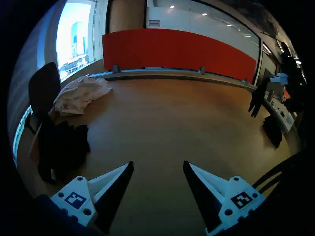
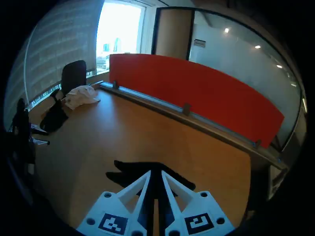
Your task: Fold towel
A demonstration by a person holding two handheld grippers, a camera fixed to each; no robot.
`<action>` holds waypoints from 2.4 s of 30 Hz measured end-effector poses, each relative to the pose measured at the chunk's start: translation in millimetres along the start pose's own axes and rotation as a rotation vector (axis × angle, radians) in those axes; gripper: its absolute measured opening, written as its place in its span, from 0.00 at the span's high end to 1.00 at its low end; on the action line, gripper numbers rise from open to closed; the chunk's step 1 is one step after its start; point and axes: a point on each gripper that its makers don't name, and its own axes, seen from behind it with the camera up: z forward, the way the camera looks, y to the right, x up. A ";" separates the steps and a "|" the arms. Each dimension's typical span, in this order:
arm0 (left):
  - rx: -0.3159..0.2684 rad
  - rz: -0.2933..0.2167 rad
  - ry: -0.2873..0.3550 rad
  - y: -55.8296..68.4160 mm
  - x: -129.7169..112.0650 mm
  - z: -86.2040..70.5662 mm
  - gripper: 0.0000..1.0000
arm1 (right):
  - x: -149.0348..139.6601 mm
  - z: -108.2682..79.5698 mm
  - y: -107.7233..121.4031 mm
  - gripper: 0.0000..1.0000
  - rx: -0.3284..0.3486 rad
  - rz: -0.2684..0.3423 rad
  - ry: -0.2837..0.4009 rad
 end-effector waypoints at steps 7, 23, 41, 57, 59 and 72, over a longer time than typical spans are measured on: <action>0.004 -0.002 0.000 1.8 2.6 1.5 0.07 | -13.5 -12.6 35.7 0.93 -0.052 0.035 -0.015; 0.007 0.010 -0.003 6.8 7.7 3.5 0.07 | -43.8 -33.2 94.0 0.93 -0.135 0.074 -0.057; 0.011 0.025 -0.004 11.2 11.1 2.7 0.07 | -80.3 -50.9 141.7 0.92 -0.206 0.125 -0.117; 0.002 0.036 -0.001 18.6 16.1 3.2 0.07 | -111.1 -68.8 145.5 0.92 -0.235 0.160 -0.153; 0.001 0.036 -0.001 19.3 16.6 3.1 0.07 | -118.8 -73.0 146.4 0.92 -0.241 0.170 -0.160; -0.007 0.048 0.000 22.7 20.2 2.8 0.07 | -166.6 -99.6 138.9 0.92 -0.256 0.243 -0.202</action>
